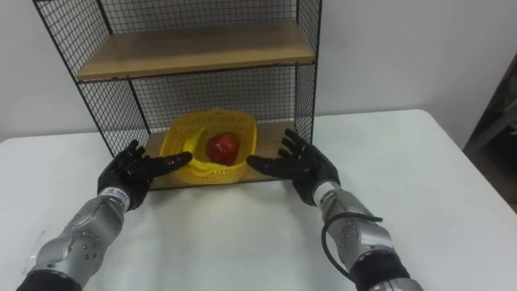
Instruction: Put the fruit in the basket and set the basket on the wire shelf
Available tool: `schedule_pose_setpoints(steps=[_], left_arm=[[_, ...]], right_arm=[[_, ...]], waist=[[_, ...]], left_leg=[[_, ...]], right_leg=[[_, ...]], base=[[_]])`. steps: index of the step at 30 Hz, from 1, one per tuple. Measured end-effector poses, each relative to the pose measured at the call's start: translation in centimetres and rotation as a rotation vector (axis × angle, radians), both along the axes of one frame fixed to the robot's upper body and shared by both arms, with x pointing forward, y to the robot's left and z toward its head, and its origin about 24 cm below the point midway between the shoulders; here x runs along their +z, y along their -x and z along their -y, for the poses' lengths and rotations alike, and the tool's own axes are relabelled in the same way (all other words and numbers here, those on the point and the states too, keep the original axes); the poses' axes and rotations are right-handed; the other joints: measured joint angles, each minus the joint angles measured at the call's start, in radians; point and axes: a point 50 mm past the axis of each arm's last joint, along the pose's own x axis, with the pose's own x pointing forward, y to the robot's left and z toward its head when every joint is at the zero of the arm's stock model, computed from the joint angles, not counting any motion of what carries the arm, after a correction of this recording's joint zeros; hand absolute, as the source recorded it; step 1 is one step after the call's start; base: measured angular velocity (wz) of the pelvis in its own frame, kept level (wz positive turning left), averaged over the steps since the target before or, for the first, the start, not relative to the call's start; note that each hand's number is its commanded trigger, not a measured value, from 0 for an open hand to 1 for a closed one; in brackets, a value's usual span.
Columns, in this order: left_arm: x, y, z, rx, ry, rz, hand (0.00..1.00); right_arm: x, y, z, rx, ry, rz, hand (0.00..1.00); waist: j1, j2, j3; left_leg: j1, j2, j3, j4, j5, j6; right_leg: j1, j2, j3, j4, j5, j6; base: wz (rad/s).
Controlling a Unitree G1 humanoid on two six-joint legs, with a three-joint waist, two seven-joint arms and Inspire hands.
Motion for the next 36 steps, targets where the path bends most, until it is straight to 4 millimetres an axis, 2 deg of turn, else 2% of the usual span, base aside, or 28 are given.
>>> schedule_pose_setpoints(steps=[16, 25, 32, 36], left_arm=[[-0.1, 0.2, -0.6, -0.006, 0.049, 0.024, 0.00], [0.5, 0.0, -1.0, -0.018, 0.068, 0.072, 0.00], [1.9, -0.3, -1.1, -0.012, 0.046, 0.166, 0.00], [3.8, 0.2, -1.1, -0.024, -0.019, 0.287, 0.00]], right_arm=[[-0.1, 0.3, 0.4, 0.012, -0.022, 0.006, 0.00], [0.5, 0.2, 0.5, 0.059, 0.039, 0.052, 0.00], [2.4, 0.3, 0.3, 0.084, 0.056, 0.169, 0.00], [3.3, 1.4, 0.2, 0.099, 0.085, 0.250, 0.00]], waist=[[0.001, -0.002, 0.0011], [-0.001, -0.002, 0.0003], [-0.002, -0.006, 0.0031], [-0.002, -0.025, 0.0011]], left_leg=[[0.003, 0.001, 0.000, 0.001, 0.000, 0.000], [-0.027, 0.001, -0.002, 0.008, 0.000, 0.000], [-0.026, 0.002, 0.002, 0.001, 0.001, 0.000], [-0.024, 0.004, 0.007, 0.001, 0.000, -0.001]], right_leg=[[0.004, 0.001, 0.002, 0.000, 0.000, 0.000], [-0.024, 0.001, 0.002, 0.003, -0.001, -0.001], [-0.028, -0.001, -0.002, 0.003, -0.001, -0.001], [-0.029, 0.003, 0.013, 0.001, -0.002, 0.000]], base=[[0.00], [0.00], [-0.02], [-0.07]])
